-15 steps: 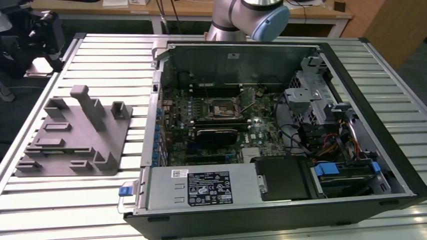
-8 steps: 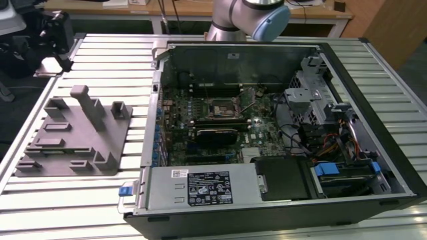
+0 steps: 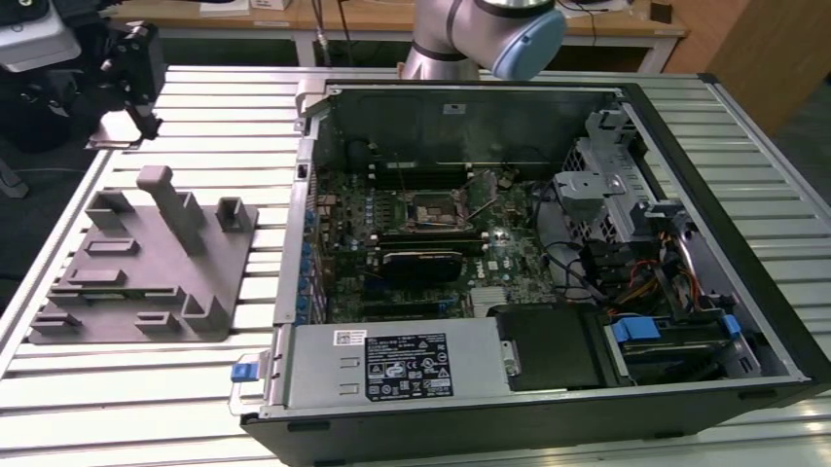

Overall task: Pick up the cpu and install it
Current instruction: 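Pick up the cpu and move it towards the insertion slot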

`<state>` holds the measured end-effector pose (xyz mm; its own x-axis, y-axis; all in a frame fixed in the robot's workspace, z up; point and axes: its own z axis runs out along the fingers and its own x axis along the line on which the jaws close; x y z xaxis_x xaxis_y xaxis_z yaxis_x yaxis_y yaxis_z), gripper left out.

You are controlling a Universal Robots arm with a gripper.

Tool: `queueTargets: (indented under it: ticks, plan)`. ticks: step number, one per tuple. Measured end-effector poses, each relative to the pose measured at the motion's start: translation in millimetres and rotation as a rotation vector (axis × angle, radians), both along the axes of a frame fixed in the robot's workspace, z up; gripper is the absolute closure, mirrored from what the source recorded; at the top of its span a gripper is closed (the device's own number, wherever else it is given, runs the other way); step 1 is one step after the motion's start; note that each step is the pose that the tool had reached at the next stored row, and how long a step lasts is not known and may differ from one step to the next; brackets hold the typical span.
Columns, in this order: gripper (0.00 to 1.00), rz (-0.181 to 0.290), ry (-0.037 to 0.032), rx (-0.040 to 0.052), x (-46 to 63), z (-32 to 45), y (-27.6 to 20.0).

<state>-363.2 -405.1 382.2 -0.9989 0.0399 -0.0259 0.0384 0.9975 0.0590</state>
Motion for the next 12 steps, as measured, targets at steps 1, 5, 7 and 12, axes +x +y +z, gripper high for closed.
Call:
queueTargets:
  ticks: [1, 5, 7, 12]
  plan:
    - [0.46, 0.000, -0.0001, 0.0001, 2.1, -0.1, 0.1]
    - [0.46, 0.000, 0.0000, 0.0000, 10.4, 0.0, 0.3]
    - [0.46, 0.000, -0.0001, 0.0000, 14.7, 0.0, 0.4]
    - [0.46, 0.000, 0.0000, 0.0000, 26.3, 0.0, 0.8]
